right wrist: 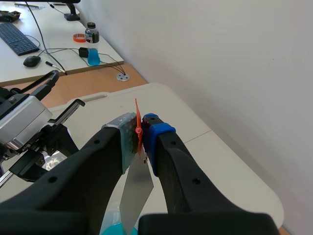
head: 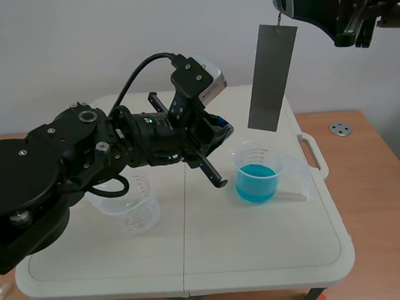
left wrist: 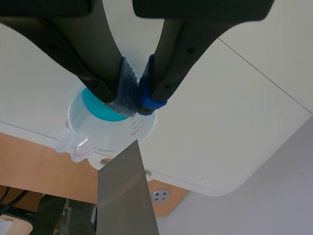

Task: Hold the metal plate by the orange handle, dip it into the blue solution, take it out and point at it, then put the plate back in the beaker on the left.
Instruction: 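Point at the plate with the left hand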

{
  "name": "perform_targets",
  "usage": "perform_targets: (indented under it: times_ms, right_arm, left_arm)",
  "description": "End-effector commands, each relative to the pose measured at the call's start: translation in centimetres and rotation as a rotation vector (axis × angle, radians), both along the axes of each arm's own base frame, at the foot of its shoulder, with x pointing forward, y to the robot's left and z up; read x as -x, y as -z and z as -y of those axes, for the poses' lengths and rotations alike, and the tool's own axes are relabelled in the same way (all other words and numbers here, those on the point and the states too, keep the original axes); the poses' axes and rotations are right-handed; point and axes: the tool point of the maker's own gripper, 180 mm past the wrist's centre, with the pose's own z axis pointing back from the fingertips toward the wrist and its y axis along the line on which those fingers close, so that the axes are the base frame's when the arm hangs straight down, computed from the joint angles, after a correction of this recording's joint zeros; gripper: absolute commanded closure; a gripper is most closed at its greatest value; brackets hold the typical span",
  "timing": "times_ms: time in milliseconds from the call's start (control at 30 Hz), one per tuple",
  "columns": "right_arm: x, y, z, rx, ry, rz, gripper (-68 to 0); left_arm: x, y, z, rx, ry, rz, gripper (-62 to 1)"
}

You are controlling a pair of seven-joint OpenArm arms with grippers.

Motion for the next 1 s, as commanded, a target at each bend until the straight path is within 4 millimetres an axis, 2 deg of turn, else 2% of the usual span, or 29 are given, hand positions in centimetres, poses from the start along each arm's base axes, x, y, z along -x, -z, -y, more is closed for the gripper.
perform_targets:
  times_ms: [0, 167, 333, 433, 733, 833, 967]
  right_arm:
    - [-0.1, -1.5, 0.2, -0.021, -0.003, 0.036, -1.3]
    - [-0.1, -1.5, 0.2, -0.021, -0.003, 0.036, -1.3]
    - [-0.2, -1.2, 0.2, -0.005, -0.001, 0.040, -1.3]
    - [-0.2, -1.1, 0.2, -0.003, 0.000, 0.037, -1.3]
    - [-0.6, -0.4, 0.7, -0.019, 0.021, 0.016, -1.3]
    - [-1.0, 0.3, 0.7, -0.018, 0.032, 0.005, -1.3]
    - [-1.4, 1.4, 0.6, -0.003, 0.045, -0.006, -1.3]
  left_arm:
    - [-0.2, -1.2, 0.2, 0.027, 0.002, 0.023, -2.6]
    - [-0.7, -1.0, -1.4, 0.003, -0.033, 0.037, -2.6]
    - [-1.2, -2.2, -5.6, 0.020, -0.142, 0.097, -2.6]
    - [-0.6, -3.0, -8.5, 0.036, -0.200, 0.123, -2.6]
    - [4.0, -4.6, -16.7, 0.053, -0.326, 0.130, -2.6]
    - [6.0, -4.4, -19.4, 0.030, -0.369, 0.112, -2.6]
    - [8.6, -2.7, -22.7, -0.029, -0.427, 0.050, -2.6]
